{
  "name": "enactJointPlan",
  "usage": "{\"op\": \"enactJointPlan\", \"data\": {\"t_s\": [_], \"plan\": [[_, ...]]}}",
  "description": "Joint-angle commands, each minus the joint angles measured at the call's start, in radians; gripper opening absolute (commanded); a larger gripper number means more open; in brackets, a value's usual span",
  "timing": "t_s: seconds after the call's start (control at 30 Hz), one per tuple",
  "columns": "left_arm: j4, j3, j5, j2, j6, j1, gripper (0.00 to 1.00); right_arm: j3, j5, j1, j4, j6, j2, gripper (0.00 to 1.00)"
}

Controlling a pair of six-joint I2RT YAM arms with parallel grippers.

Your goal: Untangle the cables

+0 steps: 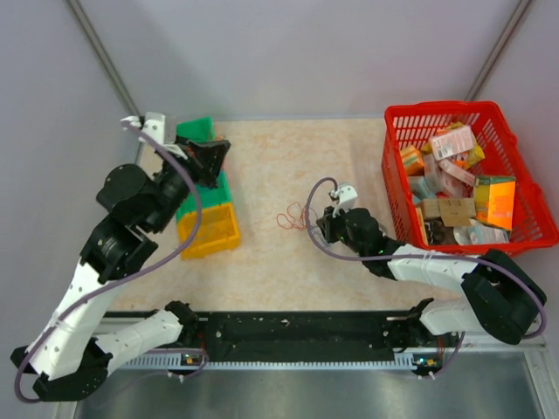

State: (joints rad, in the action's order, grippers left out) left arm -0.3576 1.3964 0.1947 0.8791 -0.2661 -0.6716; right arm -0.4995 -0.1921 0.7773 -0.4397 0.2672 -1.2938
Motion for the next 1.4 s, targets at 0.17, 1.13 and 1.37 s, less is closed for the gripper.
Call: {"op": "enactJointPlan", "data": {"t_s": [0.17, 1.13, 1.37], "plan": [[0.012, -0.011, -0.123, 0.090, -0.081, -0.003, 0.00, -0.004, 0.074, 0.010, -0.060, -0.049, 0.065, 0.33], [0.019, -0.066, -0.564, 0.290, -0.193, -0.002, 0.00, 0.121, 0.261, 0.010, -0.249, -0.098, 0.203, 0.78], [0.042, -0.066, -0.751, 0.339, -0.205, -0.002, 0.00, 0.144, 0.237, 0.008, -0.283, -0.089, 0.223, 0.77]]}}
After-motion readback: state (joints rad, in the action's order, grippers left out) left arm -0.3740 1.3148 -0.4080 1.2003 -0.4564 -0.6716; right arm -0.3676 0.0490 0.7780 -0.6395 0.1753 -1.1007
